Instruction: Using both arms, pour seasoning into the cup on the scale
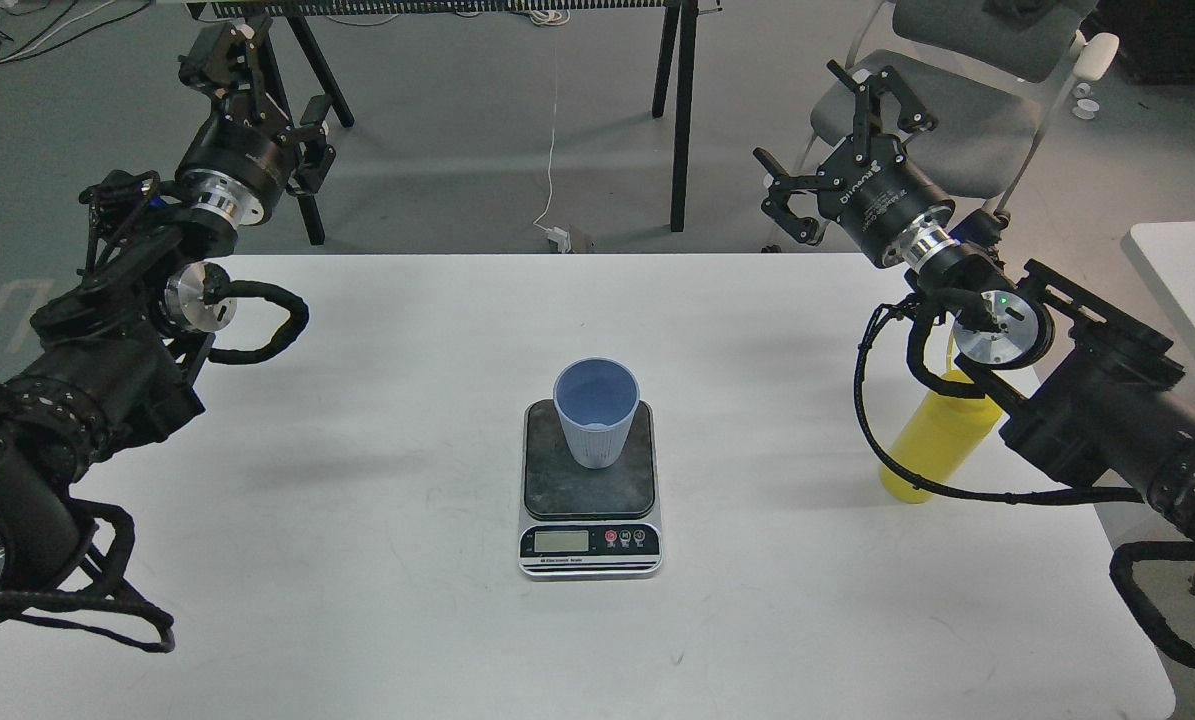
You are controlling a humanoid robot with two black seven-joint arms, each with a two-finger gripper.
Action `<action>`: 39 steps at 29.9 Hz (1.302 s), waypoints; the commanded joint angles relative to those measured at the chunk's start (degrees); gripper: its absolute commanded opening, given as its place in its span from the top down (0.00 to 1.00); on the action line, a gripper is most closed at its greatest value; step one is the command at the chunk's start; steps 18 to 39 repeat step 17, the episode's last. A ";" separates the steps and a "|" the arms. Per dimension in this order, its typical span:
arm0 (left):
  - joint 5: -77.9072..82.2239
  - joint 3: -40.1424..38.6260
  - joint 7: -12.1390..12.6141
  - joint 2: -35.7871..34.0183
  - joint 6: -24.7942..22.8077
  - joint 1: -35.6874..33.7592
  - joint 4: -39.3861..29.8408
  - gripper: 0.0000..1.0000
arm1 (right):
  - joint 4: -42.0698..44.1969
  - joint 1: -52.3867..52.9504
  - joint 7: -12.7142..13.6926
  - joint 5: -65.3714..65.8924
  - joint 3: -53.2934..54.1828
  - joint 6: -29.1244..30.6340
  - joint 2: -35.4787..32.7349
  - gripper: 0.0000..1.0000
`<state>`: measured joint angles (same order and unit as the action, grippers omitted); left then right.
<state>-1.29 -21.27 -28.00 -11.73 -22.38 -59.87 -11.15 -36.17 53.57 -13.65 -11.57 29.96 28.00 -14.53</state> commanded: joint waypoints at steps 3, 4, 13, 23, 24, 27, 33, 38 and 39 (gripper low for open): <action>0.05 0.08 0.00 0.12 -0.03 -0.08 0.08 0.09 | 1.71 0.31 0.03 -0.03 0.01 0.00 -0.06 0.00; 0.14 0.09 0.00 0.12 -0.03 -0.08 -0.01 0.09 | 1.80 0.40 0.03 -0.03 0.01 0.00 -0.06 0.00; 0.14 0.17 0.00 0.12 0.05 -0.08 -0.01 0.09 | 1.89 1.01 0.03 0.06 0.01 0.00 -0.06 0.01; 0.14 0.26 0.00 0.12 0.05 -0.08 0.08 0.08 | 1.89 1.01 0.03 0.06 -0.08 0.00 -0.06 0.00; 0.14 0.26 0.00 0.12 0.05 -0.08 0.08 0.08 | 1.89 1.01 0.03 0.06 -0.08 0.00 -0.06 0.00; 0.14 0.26 0.00 0.12 0.05 -0.08 0.08 0.08 | 1.89 1.01 0.03 0.06 -0.08 0.00 -0.06 0.00; 0.14 0.26 0.00 0.12 0.05 -0.08 0.08 0.08 | 1.89 1.01 0.03 0.06 -0.08 0.00 -0.06 0.00; 0.14 0.26 0.00 0.12 0.05 -0.08 0.08 0.08 | 1.89 1.01 0.03 0.06 -0.08 0.00 -0.06 0.00; 0.14 0.26 0.00 0.12 0.05 -0.08 0.08 0.08 | 1.89 1.01 0.03 0.06 -0.08 0.00 -0.06 0.00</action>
